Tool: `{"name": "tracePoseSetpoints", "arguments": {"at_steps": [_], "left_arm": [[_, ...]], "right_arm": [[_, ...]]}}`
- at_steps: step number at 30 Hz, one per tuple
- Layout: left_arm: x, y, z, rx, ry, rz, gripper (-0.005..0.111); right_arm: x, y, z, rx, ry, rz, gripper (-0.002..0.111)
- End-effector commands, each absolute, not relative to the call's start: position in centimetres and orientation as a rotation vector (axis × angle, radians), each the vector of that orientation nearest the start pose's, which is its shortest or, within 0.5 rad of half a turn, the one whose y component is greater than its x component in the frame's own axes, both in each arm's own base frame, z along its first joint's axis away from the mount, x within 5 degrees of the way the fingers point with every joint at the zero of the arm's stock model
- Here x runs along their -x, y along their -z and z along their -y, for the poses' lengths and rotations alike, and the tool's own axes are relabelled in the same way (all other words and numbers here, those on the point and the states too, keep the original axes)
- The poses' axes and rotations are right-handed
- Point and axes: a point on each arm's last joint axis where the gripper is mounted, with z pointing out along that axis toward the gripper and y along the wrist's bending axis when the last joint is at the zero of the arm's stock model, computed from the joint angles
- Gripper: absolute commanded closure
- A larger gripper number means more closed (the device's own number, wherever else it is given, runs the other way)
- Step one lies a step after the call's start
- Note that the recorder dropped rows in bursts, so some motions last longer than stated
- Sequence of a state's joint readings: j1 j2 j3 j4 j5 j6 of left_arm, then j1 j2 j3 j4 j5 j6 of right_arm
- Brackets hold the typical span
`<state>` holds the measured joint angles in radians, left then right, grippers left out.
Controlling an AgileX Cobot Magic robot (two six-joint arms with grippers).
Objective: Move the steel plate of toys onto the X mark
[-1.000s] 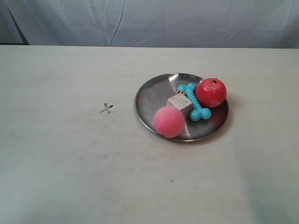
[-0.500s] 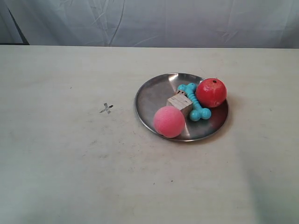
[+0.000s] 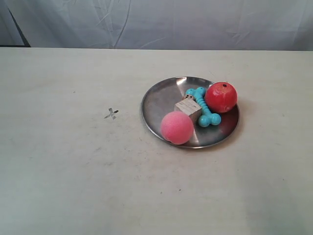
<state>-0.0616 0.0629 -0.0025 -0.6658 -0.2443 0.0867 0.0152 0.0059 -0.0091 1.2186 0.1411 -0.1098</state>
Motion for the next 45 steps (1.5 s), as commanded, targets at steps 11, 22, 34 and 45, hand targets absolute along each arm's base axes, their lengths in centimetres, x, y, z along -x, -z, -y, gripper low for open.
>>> {"name": "tracePoseSetpoints", "arguments": {"at_steps": [11, 22, 34, 45], "left_arm": [[-11.2, -38.2, 0.2, 0.125, 0.185, -1.202, 0.107], [-29.7, -33.6, 5.0, 0.021, 0.256, -1.916, 0.107], [-36.5, -20.3, 10.9, 0.186, 0.495, -2.481, 0.107], [-41.7, -14.8, 15.6, 0.042, 1.286, -2.639, 0.107]], "right_arm": [[-5.7, -35.3, -2.3, -0.063, -0.472, -1.551, 0.109], [-22.8, -31.4, -2.9, -0.103, -0.459, -2.421, 0.109], [-33.5, -19.8, -1.5, -0.421, -0.557, -2.657, 0.109], [-34.2, -15.2, 5.3, -0.479, -1.021, -2.550, 0.109]]}}
